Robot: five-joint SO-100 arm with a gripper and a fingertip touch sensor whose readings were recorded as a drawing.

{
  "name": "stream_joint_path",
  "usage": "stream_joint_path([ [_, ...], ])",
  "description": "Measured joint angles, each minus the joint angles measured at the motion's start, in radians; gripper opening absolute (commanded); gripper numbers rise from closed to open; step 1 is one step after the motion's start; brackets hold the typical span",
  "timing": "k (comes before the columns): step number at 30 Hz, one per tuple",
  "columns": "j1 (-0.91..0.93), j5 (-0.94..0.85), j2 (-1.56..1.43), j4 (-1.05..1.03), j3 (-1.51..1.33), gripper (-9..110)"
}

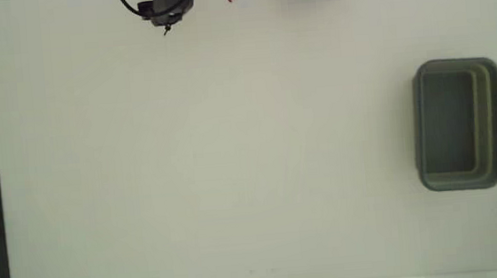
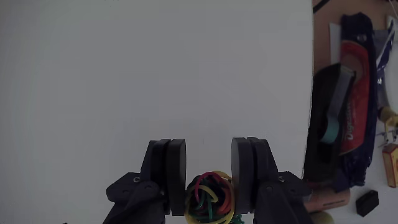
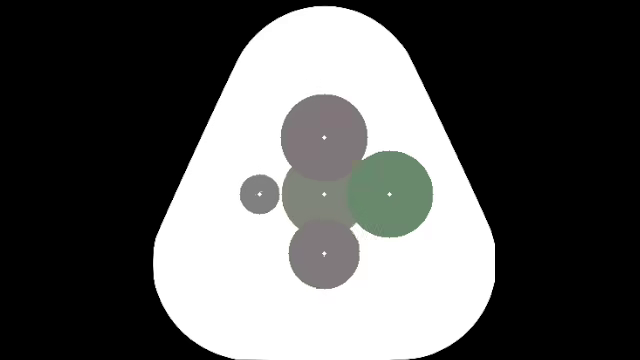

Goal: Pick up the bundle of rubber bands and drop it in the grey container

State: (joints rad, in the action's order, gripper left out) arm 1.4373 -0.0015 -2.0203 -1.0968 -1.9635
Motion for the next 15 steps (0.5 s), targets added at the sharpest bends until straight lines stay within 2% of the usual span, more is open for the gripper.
stream_joint_path([
  [15,0.000,0.000,0.020,-0.186,0.238,42],
])
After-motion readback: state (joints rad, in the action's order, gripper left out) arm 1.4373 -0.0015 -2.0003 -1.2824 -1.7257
